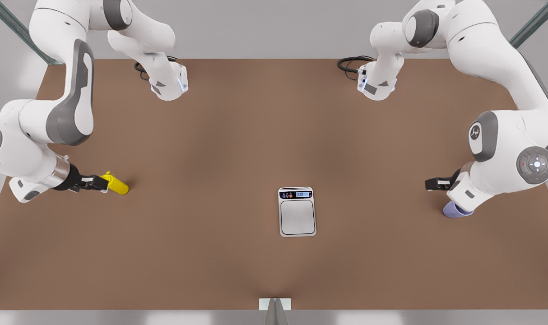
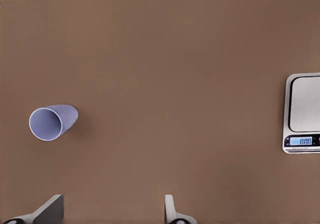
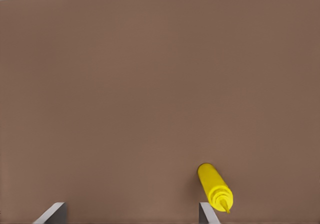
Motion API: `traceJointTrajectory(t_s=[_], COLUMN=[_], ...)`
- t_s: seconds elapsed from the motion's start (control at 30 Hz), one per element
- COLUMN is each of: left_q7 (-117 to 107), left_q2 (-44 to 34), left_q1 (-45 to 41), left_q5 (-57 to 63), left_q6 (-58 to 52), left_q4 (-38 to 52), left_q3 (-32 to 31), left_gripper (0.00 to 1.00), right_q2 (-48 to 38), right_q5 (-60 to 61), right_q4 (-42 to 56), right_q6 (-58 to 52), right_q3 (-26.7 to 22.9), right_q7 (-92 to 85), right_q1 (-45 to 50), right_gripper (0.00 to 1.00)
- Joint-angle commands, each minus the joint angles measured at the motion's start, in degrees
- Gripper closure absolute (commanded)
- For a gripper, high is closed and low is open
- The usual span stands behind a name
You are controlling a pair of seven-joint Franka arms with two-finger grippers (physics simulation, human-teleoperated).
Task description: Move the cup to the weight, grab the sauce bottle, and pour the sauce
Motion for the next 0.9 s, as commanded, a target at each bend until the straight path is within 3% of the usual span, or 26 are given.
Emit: traceJointTrajectory(t_s=[0.0,0.13,0.2,0.27,0.37,0.53,0.73,0.83,0.87], left_q7=[-0.02,-0.72,0.16,3.59,3.59,5.60,6.05,6.05,6.05], left_q2=[-0.01,2.19,1.58,2.01,1.40,-0.80,2.89,4.56,5.09], left_q1=[0.03,0.29,0.29,1.87,2.05,2.05,3.89,3.98,3.98], left_q5=[-0.09,0.18,-0.09,-0.17,-0.35,-0.61,-2.72,-2.90,-3.25], left_q6=[-0.05,0.74,6.19,7.59,19.28,30.27,36.86,39.15,39.59], left_q4=[0.00,-0.61,-6.06,-8.34,-19.94,-29.88,-29.97,-30.23,-30.23], left_q3=[0.00,3.85,7.99,9.22,10.37,12.03,12.48,12.48,12.39], left_gripper=[0.00,0.00,0.00,0.00,0.00,0.00,0.00,0.00,0.08], right_q2=[0.00,0.00,0.08,0.17,0.61,6.76,9.66,15.20,16.43], right_q5=[-0.06,-0.15,-0.24,0.02,2.39,17.77,32.71,38.60,38.87], right_q4=[0.00,-0.44,-0.70,-1.58,-3.16,-7.55,-19.50,-19.95,-19.60], right_q6=[-0.07,-0.16,-0.16,-1.64,-1.12,-1.39,0.28,0.81,0.55], right_q3=[-0.09,0.00,0.00,-0.18,-0.27,-0.27,-0.35,-0.27,-0.27], right_q7=[0.01,-0.25,-0.87,-17.61,-39.00,-76.79,-108.69,-126.10,-128.31], right_q1=[0.05,0.05,-0.12,-1.79,-9.00,-25.78,-36.77,-39.41,-39.94], right_gripper=[0.00,0.00,0.00,0.00,0.00,0.00,0.00,0.00,0.00])
